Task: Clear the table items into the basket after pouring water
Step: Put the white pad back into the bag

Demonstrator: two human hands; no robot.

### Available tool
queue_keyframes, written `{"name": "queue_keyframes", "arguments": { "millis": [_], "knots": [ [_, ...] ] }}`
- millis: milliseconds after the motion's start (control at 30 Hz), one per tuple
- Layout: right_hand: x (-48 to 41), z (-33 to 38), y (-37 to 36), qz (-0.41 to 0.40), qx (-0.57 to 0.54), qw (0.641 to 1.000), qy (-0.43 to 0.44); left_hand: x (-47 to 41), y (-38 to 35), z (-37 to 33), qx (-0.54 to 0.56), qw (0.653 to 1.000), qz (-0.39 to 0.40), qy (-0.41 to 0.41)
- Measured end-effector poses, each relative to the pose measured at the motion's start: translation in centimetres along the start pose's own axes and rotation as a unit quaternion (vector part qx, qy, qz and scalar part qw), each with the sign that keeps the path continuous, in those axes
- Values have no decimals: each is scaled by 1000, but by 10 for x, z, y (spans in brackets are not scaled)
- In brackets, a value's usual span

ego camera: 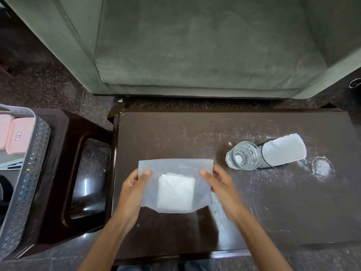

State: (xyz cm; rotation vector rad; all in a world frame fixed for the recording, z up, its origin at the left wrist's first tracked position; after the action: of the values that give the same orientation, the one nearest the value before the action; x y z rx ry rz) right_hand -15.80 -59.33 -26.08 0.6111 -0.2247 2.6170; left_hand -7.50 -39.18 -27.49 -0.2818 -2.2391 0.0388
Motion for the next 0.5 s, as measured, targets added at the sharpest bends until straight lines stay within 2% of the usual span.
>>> {"name": "queue_keyframes", "arguments": {
  "millis": [167, 333, 433, 500],
  "knots": [
    [4, 5, -9, -107, 103, 987, 69, 10, -2, 6, -43, 981, 179, 65],
    [6, -3, -18, -168, 170, 964, 113, 12, 9, -7, -13, 986, 166, 32],
    [3, -4, -22, -122, 236, 962, 68, 14, 17, -13, -53, 989, 140, 4],
    [0, 13, -23, -82, 331, 933, 118, 14, 21, -15, -96, 988, 123, -13]
  ]
}}
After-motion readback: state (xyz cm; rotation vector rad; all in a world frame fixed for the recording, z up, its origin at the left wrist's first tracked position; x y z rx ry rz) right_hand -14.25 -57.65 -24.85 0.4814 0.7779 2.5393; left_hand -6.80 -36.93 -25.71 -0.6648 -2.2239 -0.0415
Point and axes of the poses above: each hand's wrist, its own x-axis away from the middle knuckle, its own y-axis out of the back of the hand, z = x × y, the point moved 4 cm from there along -x, towards the middle knuckle, and after that the axes turned 7 degrees about y, right-handed, at the moved point
